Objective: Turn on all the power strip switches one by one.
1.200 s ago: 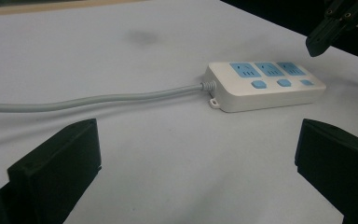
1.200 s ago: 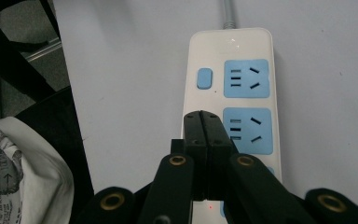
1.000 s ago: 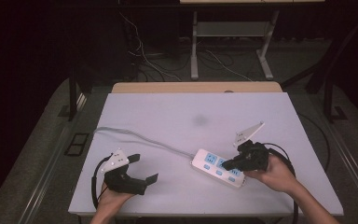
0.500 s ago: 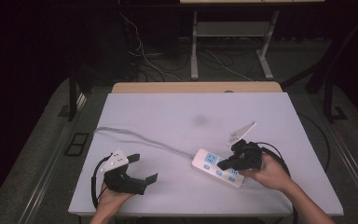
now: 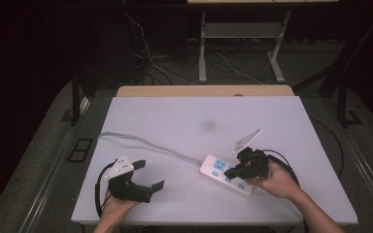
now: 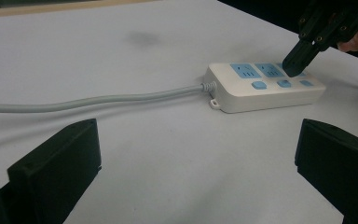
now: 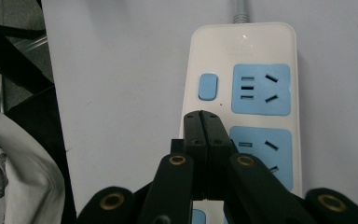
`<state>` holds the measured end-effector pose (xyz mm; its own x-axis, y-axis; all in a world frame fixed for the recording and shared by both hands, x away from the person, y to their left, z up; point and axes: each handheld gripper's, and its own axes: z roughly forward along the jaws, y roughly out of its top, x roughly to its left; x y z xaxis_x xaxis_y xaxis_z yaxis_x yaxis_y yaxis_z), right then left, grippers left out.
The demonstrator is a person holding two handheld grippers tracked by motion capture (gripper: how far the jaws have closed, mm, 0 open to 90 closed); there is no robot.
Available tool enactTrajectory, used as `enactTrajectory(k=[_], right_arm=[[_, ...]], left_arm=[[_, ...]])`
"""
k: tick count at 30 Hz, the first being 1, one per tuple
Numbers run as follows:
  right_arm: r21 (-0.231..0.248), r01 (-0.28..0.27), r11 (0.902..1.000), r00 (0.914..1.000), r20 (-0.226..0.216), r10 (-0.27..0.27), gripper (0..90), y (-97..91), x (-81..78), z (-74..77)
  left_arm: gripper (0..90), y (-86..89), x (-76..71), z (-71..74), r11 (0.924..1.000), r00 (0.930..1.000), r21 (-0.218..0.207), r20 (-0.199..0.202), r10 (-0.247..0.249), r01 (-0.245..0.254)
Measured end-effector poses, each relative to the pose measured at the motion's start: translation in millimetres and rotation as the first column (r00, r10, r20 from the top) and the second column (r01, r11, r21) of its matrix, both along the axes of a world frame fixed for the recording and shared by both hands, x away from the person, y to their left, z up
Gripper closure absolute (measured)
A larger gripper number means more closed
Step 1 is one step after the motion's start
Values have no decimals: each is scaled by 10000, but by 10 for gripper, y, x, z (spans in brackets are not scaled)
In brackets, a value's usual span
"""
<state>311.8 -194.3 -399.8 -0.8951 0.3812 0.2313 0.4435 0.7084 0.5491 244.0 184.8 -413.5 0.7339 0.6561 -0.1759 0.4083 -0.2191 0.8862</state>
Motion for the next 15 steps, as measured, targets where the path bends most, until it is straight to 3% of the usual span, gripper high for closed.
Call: enactTrajectory(k=[8,15], right_arm=[[-219,3,9998,10000,-16,-4,900,22,-16,-59],[-138,35,9999,10000,36,-34,900,16,-9,-66]], left_arm=[[0,-4,-1,-2,10000,10000,-7,2,-6,6],[0,-10,0,-5,10000,10000,-2,-3,-28,28]])
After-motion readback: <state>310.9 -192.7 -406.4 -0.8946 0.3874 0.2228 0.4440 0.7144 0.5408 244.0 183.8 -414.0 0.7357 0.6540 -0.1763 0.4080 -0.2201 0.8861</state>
